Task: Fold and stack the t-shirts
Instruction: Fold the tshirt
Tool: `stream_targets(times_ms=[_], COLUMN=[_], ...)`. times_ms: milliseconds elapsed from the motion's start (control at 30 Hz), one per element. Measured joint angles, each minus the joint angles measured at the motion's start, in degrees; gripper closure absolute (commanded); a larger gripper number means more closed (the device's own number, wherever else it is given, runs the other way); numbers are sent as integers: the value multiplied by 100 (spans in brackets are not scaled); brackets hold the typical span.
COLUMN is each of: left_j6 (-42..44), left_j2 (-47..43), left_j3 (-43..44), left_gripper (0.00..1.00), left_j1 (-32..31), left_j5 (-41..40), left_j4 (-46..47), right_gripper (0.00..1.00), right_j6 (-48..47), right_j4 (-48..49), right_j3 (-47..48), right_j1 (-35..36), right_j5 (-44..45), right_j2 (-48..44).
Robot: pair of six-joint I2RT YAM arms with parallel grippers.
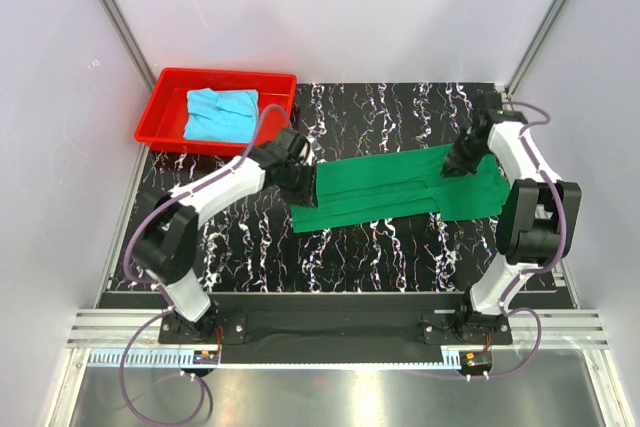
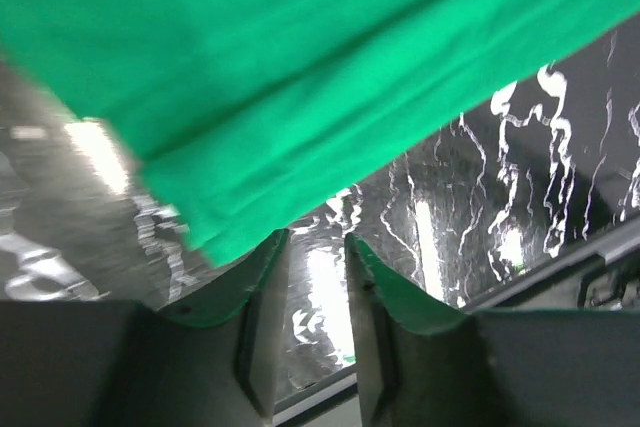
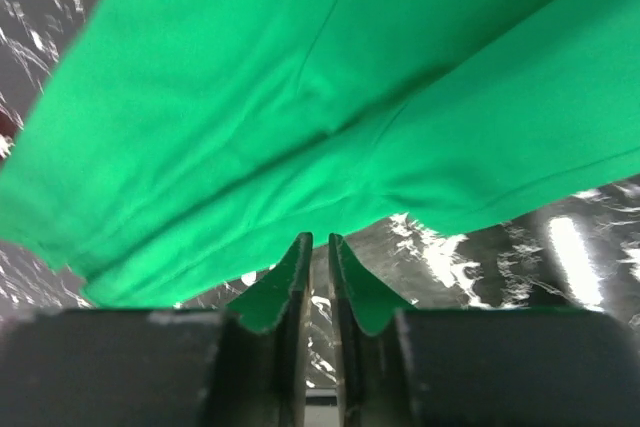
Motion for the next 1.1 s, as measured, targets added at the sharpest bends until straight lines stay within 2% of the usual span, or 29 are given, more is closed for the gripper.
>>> stream_targets(times_ms=[300, 500, 1100], left_j6=[-74, -76, -55], left_j2=[748, 850, 1126], left_j3=[-262, -258, -212], left_gripper=[71, 72, 74], left_j1=[-46, -42, -42], left_j5=[216, 105, -155], left_j4=[319, 319, 236], right_gripper=[82, 81, 82], right_j6=[420, 509, 669], right_j4=[739, 1019, 1392], right_j3=[-1456, -1495, -1637], right_j1=[789, 1220, 1222], right_j5=[-142, -125, 63], right_j2=[-175, -122, 334])
